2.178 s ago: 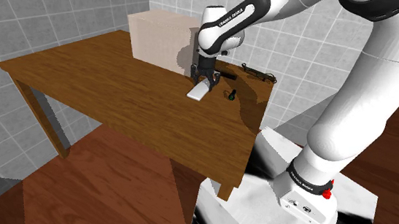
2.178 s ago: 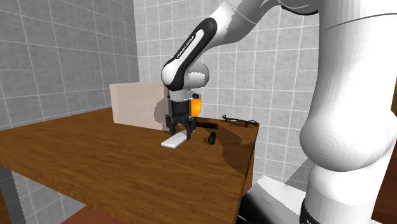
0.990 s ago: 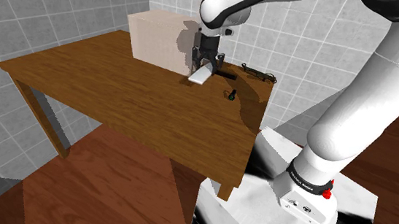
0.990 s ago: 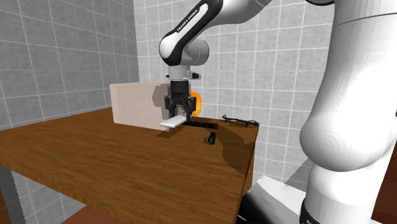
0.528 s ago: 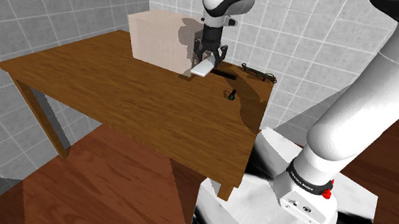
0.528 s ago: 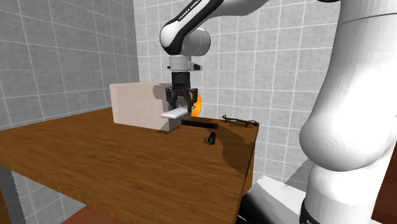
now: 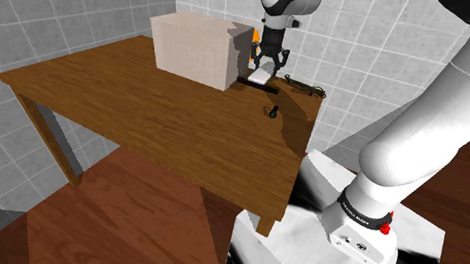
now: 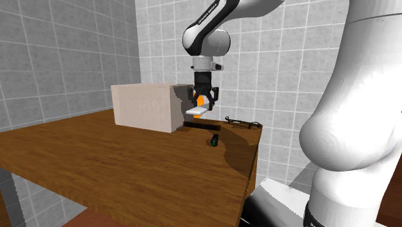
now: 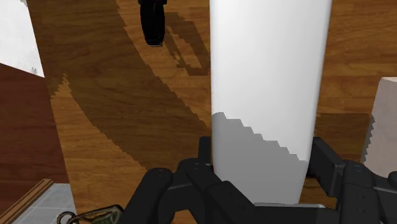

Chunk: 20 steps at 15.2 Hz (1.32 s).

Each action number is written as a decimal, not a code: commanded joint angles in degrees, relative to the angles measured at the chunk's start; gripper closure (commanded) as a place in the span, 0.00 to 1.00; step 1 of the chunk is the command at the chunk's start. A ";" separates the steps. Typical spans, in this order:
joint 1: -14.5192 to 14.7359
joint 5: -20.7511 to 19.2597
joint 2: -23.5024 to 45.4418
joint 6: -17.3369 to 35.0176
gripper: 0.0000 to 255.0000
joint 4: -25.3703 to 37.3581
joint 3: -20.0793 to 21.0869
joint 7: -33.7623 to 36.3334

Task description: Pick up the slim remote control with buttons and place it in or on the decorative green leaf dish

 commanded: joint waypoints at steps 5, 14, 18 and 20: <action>-4.09 -0.35 0.57 0.07 1.00 0.49 -4.54 -8.55; -10.07 -0.16 5.44 -1.10 1.00 6.53 -10.63 -20.69; -12.60 0.40 8.64 -2.01 1.00 10.59 -12.81 -25.58; -12.62 0.47 9.05 -0.55 1.00 9.54 -12.79 -25.63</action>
